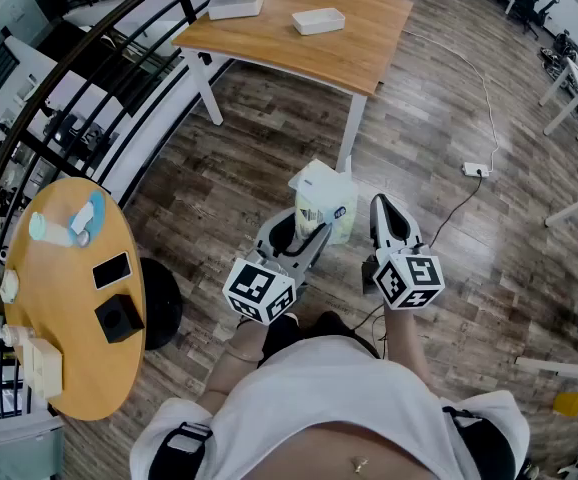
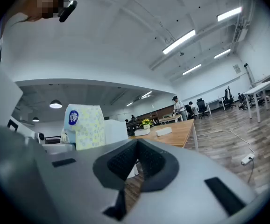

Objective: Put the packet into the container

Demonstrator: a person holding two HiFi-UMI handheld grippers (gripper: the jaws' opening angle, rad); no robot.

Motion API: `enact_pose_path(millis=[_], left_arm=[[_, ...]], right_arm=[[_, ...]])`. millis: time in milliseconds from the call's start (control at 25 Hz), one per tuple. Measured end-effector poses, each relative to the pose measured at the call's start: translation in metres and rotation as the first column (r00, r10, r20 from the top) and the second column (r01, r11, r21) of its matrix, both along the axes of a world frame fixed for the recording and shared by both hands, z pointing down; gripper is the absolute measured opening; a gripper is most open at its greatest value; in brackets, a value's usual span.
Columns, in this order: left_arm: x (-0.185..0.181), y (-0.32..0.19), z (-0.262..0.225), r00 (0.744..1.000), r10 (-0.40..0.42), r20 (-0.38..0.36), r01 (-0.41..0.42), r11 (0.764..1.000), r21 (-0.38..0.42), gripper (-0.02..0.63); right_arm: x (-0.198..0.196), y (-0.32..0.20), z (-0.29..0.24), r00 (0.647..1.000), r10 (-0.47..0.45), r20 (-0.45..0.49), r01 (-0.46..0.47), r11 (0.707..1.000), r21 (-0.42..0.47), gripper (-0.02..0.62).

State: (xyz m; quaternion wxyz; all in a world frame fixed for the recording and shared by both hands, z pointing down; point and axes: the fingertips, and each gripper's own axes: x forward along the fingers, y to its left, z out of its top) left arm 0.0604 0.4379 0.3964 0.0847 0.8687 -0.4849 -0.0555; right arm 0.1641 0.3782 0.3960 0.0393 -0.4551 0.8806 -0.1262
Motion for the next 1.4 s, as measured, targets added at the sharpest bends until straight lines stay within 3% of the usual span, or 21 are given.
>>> enact_pose_path(millis=[480,1400], left_arm=[[0.011,0.01,0.003,1.0,0.005,-0.001,-0.005,1.0,-0.003,0.195],[0.072,0.013,0.014,0.999,-0.032,-0.01,0.032,0.999,0.007,0.195]], right_arm=[[0.008,0.014,0.0,0.999,-0.004,0.041,0.005,1.0,-0.002,0.011],[0.068,0.015,0.008,0.997,0.003,0.073,-0.004,1.0,0.015,0.012]])
